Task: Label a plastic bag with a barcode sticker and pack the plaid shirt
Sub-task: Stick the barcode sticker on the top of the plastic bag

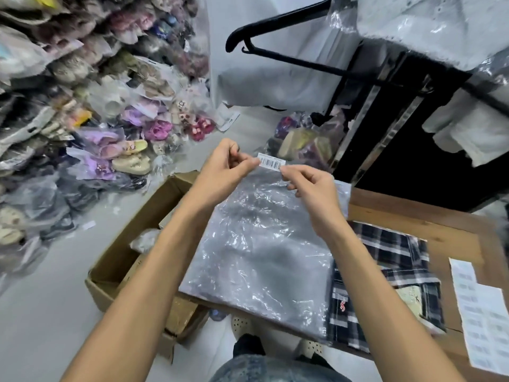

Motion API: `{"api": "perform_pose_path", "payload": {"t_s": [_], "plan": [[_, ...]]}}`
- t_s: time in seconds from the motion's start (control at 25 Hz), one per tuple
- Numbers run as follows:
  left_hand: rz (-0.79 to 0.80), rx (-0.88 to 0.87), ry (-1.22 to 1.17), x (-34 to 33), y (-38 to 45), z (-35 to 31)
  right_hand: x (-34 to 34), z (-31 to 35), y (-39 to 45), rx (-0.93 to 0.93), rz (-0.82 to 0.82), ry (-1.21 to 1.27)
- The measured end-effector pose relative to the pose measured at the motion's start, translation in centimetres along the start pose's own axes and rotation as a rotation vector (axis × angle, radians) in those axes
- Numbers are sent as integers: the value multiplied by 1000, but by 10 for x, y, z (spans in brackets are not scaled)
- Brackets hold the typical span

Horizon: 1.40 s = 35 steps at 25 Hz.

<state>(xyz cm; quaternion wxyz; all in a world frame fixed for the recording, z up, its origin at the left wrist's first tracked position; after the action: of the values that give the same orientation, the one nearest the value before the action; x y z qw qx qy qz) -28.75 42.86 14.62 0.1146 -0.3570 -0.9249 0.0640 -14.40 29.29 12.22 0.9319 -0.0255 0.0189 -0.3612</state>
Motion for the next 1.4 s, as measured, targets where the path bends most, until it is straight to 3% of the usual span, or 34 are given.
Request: {"api": "perform_pose_path", "payload": {"t_s": [0.32, 0.56, 0.8, 1.0, 1.4], "plan": [[37, -50, -113, 44, 49, -14, -39, 13, 41, 43, -68, 31], [40, 169, -174, 48, 114, 61, -62, -68, 83, -117, -147, -17], [28, 310, -55, 36, 154, 136, -70, -158, 113, -321, -250, -115], [-19, 388, 55, 30, 147, 188, -69, -186, 97, -364, -266, -254], [-56, 402, 139, 31, 78, 213, -66, -188, 40, -419, -152, -296]]}}
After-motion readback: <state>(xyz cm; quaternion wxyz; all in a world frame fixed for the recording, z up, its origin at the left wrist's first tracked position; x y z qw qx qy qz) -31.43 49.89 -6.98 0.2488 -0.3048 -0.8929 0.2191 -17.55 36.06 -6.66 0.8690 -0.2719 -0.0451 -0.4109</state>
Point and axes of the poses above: each hand's wrist, its own y-axis towards the middle knuckle, its own x-axis out of the back of the hand, z = x × y, the point moved 7 cm from there along y, towards the middle knuckle, and after that the axes turned 6 degrees about x, right-handed, at the moved point
